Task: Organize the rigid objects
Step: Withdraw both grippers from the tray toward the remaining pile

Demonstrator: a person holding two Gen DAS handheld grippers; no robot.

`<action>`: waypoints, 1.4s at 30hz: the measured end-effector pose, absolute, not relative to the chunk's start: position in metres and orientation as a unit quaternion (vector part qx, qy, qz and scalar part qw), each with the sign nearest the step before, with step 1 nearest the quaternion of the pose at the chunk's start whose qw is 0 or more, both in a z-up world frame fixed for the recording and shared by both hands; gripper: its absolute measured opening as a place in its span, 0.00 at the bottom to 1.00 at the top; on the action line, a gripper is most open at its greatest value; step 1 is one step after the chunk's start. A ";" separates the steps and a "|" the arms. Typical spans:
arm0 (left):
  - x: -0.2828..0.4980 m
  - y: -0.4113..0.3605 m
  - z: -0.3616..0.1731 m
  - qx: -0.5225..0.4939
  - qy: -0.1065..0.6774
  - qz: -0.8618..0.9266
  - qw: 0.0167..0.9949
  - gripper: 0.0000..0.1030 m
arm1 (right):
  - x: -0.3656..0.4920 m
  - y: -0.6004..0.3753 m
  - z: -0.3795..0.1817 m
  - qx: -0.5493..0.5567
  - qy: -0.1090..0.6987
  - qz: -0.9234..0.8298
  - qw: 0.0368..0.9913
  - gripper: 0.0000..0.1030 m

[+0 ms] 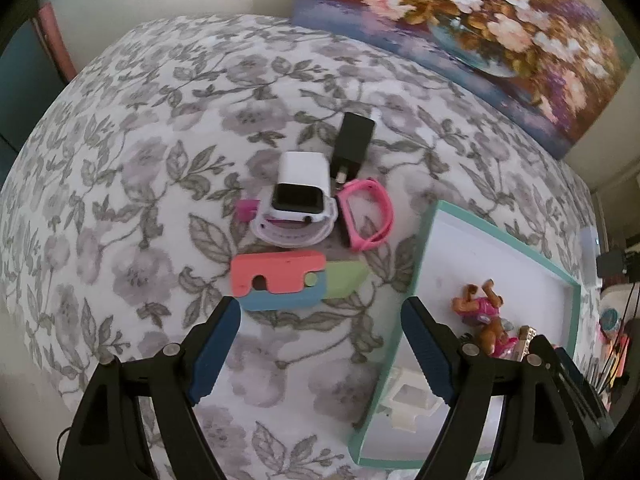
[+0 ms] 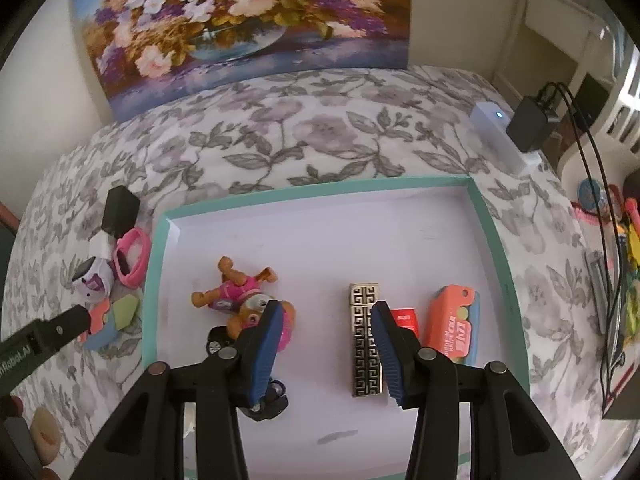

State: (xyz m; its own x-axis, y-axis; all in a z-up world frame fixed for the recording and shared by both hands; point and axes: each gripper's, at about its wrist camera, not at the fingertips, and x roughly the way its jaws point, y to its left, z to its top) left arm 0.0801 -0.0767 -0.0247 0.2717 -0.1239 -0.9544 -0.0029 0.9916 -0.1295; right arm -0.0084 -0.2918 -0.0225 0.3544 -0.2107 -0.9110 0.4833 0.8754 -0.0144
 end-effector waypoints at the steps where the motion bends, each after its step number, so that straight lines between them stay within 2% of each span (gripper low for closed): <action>1: 0.081 -0.075 -0.025 -0.055 0.602 -0.035 0.796 0.81 | -0.008 -0.290 -0.023 0.128 0.527 -0.212 0.813 0.51; 5: 0.082 -0.072 -0.025 -0.057 0.600 -0.029 0.797 0.81 | -0.006 -0.285 -0.023 0.127 0.529 -0.205 0.814 0.53; 12: 0.083 -0.067 -0.025 -0.059 0.599 -0.021 0.798 0.82 | -0.005 -0.285 -0.025 0.131 0.529 -0.211 0.811 0.66; 13: 0.083 -0.067 -0.025 -0.059 0.599 -0.020 0.798 0.84 | -0.005 -0.285 -0.025 0.131 0.529 -0.211 0.812 0.67; 14: 0.083 -0.067 -0.026 -0.059 0.600 -0.020 0.798 0.94 | -0.005 -0.285 -0.025 0.132 0.528 -0.210 0.812 0.67; 15: 0.083 -0.066 -0.026 -0.060 0.599 -0.019 0.798 0.97 | -0.005 -0.285 -0.025 0.131 0.528 -0.210 0.812 0.67; 20: 0.084 -0.066 -0.026 -0.059 0.598 -0.018 0.799 0.97 | -0.004 -0.284 -0.027 0.134 0.529 -0.210 0.812 0.71; 23: 0.083 -0.066 -0.027 -0.057 0.599 -0.014 0.799 0.97 | -0.005 -0.286 -0.026 0.138 0.523 -0.212 0.814 0.83; 25: 0.083 -0.065 -0.027 -0.059 0.597 -0.010 0.800 0.97 | -0.006 -0.287 -0.025 0.143 0.517 -0.213 0.816 0.98; 26: 0.083 -0.064 -0.027 -0.061 0.596 -0.009 0.801 0.97 | -0.006 -0.288 -0.025 0.145 0.514 -0.214 0.818 1.00; 42: 0.087 -0.059 -0.027 -0.059 0.595 -0.002 0.801 0.98 | -0.007 -0.287 -0.021 0.146 0.498 -0.209 0.829 1.00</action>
